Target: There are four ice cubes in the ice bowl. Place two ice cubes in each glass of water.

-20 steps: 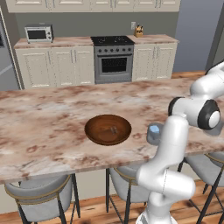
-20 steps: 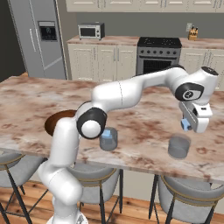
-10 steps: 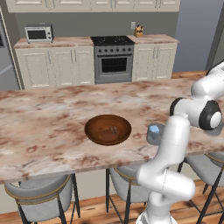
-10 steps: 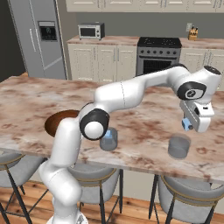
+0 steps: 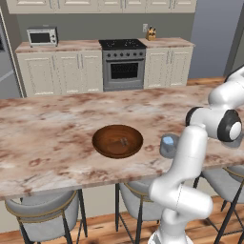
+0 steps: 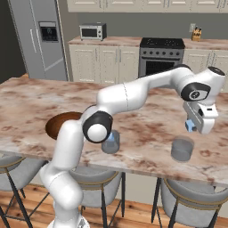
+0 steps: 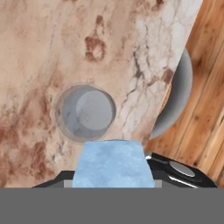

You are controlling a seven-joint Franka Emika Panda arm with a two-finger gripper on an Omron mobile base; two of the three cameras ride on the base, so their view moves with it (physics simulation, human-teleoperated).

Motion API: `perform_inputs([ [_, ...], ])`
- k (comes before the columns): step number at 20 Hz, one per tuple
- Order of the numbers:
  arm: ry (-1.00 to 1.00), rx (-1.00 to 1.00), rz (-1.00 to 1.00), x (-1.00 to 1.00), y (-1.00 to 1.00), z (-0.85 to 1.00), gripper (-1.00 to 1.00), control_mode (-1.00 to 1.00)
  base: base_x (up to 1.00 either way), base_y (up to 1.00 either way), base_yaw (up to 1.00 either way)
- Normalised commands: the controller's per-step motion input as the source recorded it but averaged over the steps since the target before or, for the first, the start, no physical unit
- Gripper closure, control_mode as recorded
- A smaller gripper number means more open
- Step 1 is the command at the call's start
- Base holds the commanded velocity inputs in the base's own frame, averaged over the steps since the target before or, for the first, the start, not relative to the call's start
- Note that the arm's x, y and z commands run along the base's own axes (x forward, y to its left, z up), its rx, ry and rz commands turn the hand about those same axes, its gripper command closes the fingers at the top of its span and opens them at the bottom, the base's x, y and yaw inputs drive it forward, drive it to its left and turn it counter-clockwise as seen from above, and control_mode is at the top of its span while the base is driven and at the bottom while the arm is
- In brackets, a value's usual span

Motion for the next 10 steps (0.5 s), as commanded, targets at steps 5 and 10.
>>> perform_inputs([
  [5,0.00,0.00,0.00,0.19,0.00,-0.09,1.00,-1.00,0.00,0.00,0.00],
  [10,0.00,-0.04,0.05,0.11,0.00,-0.13,1.00,-1.00,0.00,0.00,0.00],
])
